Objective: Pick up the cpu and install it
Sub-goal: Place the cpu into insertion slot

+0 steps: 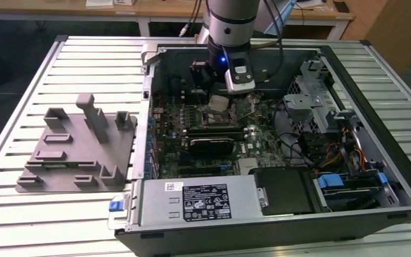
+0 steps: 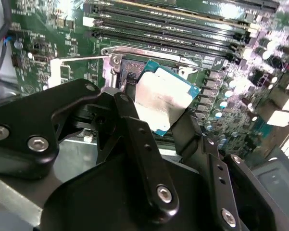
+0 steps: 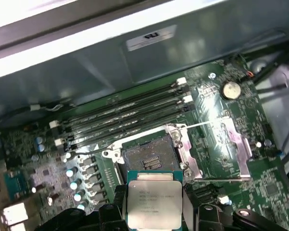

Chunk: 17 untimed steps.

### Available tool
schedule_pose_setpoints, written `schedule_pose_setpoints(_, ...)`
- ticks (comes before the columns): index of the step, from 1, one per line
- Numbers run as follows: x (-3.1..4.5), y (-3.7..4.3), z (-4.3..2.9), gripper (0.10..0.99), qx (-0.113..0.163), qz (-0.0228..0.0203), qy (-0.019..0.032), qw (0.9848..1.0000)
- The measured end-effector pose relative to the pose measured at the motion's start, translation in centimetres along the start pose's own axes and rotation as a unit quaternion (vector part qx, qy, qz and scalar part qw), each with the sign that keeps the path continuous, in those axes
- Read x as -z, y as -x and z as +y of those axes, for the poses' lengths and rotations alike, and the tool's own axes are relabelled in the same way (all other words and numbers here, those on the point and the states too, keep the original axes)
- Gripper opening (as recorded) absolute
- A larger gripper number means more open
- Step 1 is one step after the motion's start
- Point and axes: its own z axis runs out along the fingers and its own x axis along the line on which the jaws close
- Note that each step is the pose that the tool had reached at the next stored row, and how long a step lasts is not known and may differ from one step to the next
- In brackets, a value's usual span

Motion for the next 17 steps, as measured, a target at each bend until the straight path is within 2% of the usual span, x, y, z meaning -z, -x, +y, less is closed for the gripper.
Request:
schedule_pose_setpoints(5,-0.01,0.00,0.00,0.541,-0.037,-0.0016,0.0007,0.9993)
schedule_pose_setpoints(9,-0.02,0.00,0.00,0.541,-0.067,-0.0028,0.0013,0.9978)
schedule_pose_setpoints(16,-0.04,0.00,0.00,0.541,-0.116,-0.0049,0.0022,0.9932)
schedule_pose_setpoints(17,-0.04,0.00,0.00,0.541,-0.127,-0.0053,0.0024,0.9919)
